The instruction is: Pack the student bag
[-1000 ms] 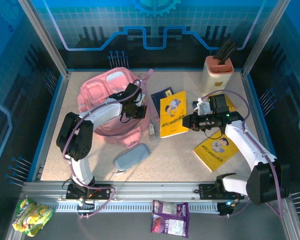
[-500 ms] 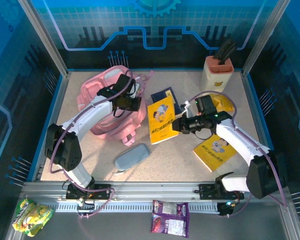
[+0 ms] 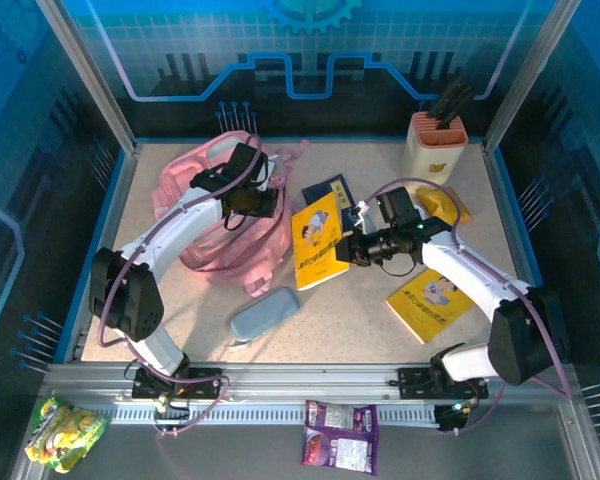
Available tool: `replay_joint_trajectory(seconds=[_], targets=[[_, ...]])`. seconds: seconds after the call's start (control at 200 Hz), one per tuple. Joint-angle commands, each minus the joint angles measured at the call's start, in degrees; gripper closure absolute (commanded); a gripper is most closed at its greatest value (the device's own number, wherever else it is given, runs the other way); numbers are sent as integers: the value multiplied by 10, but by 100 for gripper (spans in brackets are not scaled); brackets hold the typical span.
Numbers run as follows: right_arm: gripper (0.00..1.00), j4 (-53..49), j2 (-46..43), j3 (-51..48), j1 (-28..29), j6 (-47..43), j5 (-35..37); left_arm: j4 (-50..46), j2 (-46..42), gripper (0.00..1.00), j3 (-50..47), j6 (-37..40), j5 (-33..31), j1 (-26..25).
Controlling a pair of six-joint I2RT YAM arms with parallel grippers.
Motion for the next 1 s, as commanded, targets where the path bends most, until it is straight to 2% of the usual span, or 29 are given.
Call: replay_joint_trajectory(seconds=[0.0,0.105,0.235,0.515,0.715,0.78,0.885,0.996], targets=[[100,3,-34,21,3,-28,-5,10,-11,100,20,-8,-10,5],[100,-21,-24,42,5,-31,-20,-1,-22,100,47,0,-13,7],[100,53,-3,29,28,19,-41,-24,-29,100,91,12,-22,15],[100,202,130,80,100,84,-59,-74,-25,100,186,46,-28,19],[100,220,218,118,119,71,13,-98,-18,100,243,62,-40,23],[100,229,241,143,128,73,4,-102,-13,100,250,60,-35,23],[100,304,251,159,141,104,-16,-105,-7,100,250,59,-33,23],[100,312,260,189,149,112,-14,-102,-7,100,241,62,-35,23]])
